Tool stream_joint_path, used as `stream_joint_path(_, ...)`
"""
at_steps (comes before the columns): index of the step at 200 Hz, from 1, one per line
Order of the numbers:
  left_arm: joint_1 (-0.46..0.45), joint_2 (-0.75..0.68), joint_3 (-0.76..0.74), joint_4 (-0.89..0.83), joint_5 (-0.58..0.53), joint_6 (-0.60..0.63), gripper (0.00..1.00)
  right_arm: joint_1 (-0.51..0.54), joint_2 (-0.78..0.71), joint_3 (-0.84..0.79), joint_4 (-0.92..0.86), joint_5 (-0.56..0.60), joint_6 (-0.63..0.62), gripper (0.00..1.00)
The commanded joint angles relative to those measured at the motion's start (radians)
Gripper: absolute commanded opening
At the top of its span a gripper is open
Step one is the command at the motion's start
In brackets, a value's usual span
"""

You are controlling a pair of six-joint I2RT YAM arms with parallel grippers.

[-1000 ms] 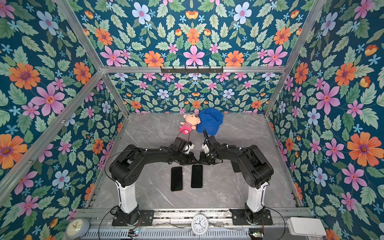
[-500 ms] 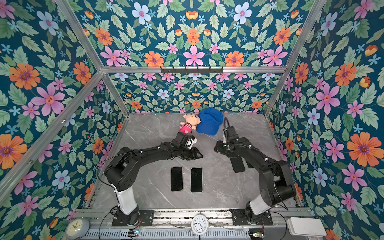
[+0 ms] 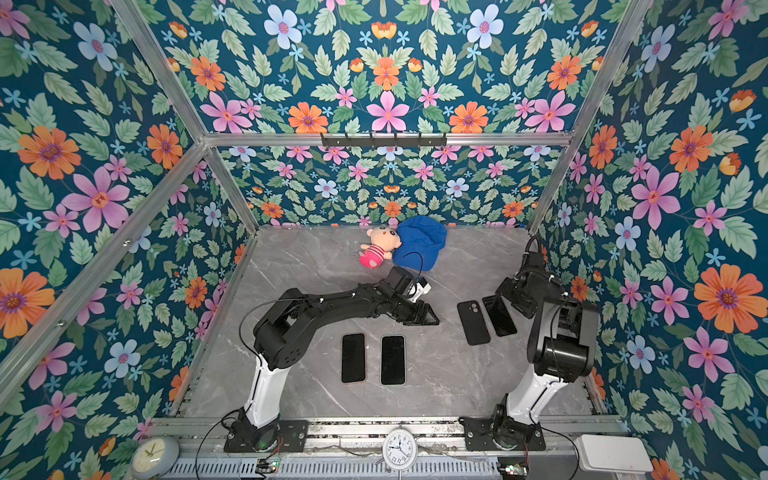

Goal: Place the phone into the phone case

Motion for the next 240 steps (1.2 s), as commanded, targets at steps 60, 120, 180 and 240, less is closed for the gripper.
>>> stream_joint_path(60,-0.002,0.031,0.006,0.081,0.061,-0.036,0.62,0.037,-0.016,-0.130,-0.040,-0.196,-0.024,0.82)
stream_joint_path(120,-0.001,0.020,-0.014,0.092,0.058,-0.050,0.62,0.198,-0.040,-0.167,-0.056,-0.176,0.015,0.77)
stream_joint_path(180,0.023,-0.047,-0.141,0.162,0.045,-0.083,0.62,0.407,-0.075,-0.189,-0.071,-0.161,0.167,0.70)
stream_joint_path(240,0.061,-0.088,-0.228,0.203,0.038,-0.091,0.62,0.535,-0.101,-0.193,-0.097,-0.149,0.254,0.70)
